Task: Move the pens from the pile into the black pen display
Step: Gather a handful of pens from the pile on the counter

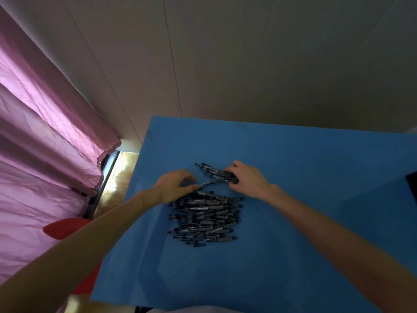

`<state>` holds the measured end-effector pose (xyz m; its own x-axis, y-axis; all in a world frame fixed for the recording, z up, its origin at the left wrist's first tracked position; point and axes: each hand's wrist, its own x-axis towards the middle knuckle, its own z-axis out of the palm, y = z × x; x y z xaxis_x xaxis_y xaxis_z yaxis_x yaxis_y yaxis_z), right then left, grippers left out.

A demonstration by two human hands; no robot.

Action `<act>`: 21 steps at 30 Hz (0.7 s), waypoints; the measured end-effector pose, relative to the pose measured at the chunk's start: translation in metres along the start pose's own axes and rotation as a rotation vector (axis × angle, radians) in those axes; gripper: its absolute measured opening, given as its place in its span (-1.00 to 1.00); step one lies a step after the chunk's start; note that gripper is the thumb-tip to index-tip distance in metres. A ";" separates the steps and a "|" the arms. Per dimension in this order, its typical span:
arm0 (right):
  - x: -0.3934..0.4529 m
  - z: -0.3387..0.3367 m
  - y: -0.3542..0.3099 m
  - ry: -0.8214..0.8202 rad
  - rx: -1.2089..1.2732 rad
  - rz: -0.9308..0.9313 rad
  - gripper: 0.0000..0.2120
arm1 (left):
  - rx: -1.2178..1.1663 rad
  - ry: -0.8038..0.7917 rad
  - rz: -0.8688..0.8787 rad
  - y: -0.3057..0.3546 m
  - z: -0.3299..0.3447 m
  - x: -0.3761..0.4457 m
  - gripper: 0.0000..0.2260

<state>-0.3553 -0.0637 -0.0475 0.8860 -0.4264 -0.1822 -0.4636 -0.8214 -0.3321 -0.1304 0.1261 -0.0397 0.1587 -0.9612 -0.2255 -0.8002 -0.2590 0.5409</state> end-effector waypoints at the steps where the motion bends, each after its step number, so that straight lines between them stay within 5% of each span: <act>1: -0.001 0.000 0.002 0.008 0.008 0.011 -0.54 | 0.000 -0.013 0.004 0.001 0.000 0.001 -0.74; 21: -0.004 0.012 0.006 0.073 0.125 0.098 -0.57 | 0.155 -0.115 0.136 0.005 -0.005 0.007 -0.81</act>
<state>-0.3622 -0.0624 -0.0599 0.8329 -0.5318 -0.1532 -0.5408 -0.7232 -0.4297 -0.1306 0.1179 -0.0342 -0.0165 -0.9668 -0.2549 -0.8904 -0.1017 0.4436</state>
